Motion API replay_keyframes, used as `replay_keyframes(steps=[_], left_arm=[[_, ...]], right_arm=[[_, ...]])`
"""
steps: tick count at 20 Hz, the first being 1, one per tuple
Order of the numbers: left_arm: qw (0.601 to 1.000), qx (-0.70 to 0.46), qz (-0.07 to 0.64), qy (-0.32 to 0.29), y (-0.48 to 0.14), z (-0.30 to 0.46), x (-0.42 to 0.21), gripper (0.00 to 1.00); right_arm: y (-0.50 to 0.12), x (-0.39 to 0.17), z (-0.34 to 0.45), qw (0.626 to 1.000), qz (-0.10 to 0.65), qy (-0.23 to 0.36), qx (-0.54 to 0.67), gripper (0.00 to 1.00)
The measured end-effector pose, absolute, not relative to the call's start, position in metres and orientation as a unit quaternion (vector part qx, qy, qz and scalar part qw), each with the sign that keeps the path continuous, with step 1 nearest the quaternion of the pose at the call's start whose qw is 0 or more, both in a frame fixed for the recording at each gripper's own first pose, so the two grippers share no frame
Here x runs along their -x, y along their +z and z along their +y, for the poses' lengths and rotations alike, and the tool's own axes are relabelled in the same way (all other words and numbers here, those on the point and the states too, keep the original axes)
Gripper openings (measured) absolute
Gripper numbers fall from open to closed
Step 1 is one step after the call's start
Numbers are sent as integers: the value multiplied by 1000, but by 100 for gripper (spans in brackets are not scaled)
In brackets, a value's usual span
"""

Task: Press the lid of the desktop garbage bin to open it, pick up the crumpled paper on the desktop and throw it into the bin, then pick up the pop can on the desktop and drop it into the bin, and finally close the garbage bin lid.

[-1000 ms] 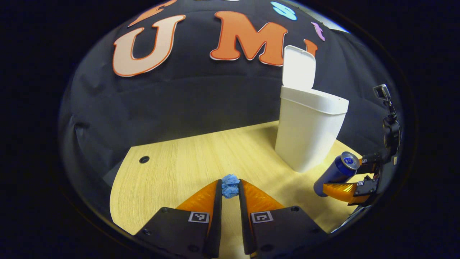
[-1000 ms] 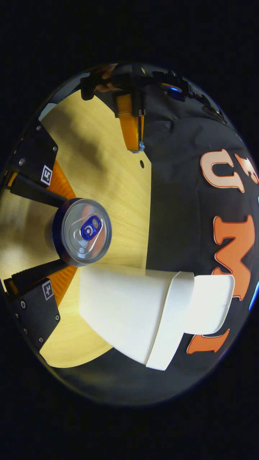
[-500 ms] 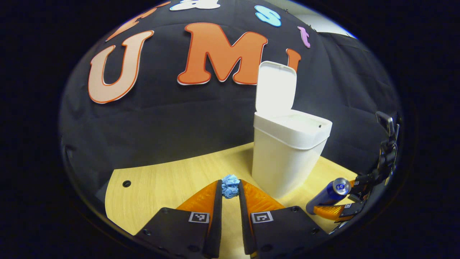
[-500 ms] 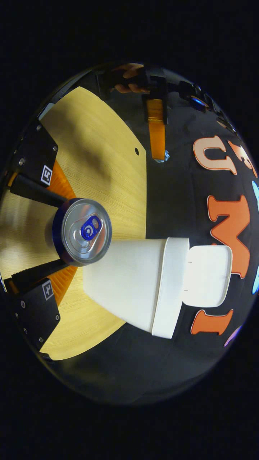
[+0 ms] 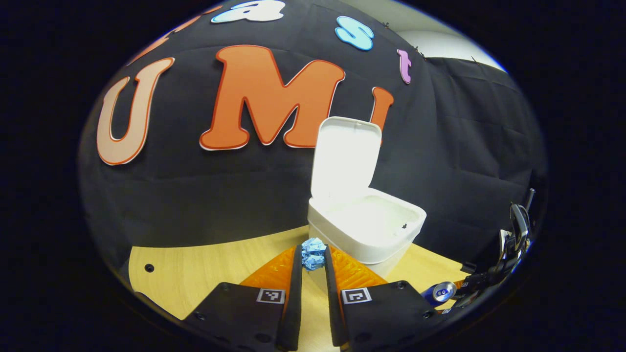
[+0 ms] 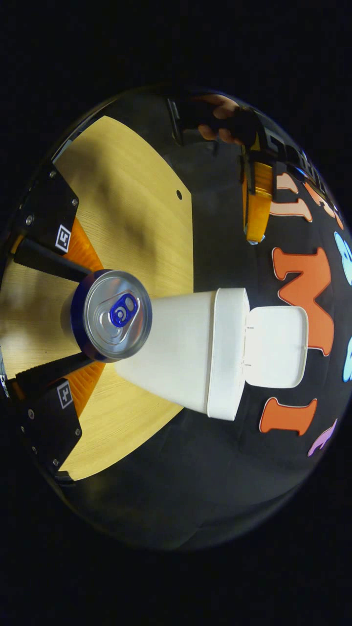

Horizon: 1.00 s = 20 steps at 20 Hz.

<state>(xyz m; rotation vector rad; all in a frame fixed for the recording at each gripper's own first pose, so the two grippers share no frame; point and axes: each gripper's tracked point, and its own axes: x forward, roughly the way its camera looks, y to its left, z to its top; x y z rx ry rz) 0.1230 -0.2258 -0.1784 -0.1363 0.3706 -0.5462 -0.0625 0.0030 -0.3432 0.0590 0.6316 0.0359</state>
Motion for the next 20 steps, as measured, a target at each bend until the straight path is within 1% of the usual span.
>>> replay_keyframes(steps=[10, 15, 20], left_arm=[[935, 69, 150, -314, -137, -295, -145, 28], [935, 71, 142, -318, -126, -316, -159, 28], [933, 72, 144, -323, -128, -336, -170, 28]], right_arm=[[-342, 79, -38, 948, 315, -24, -49, 80], [-340, 91, -54, 945, 319, -42, -61, 80], [-339, 95, -60, 940, 328, -56, -72, 80]])
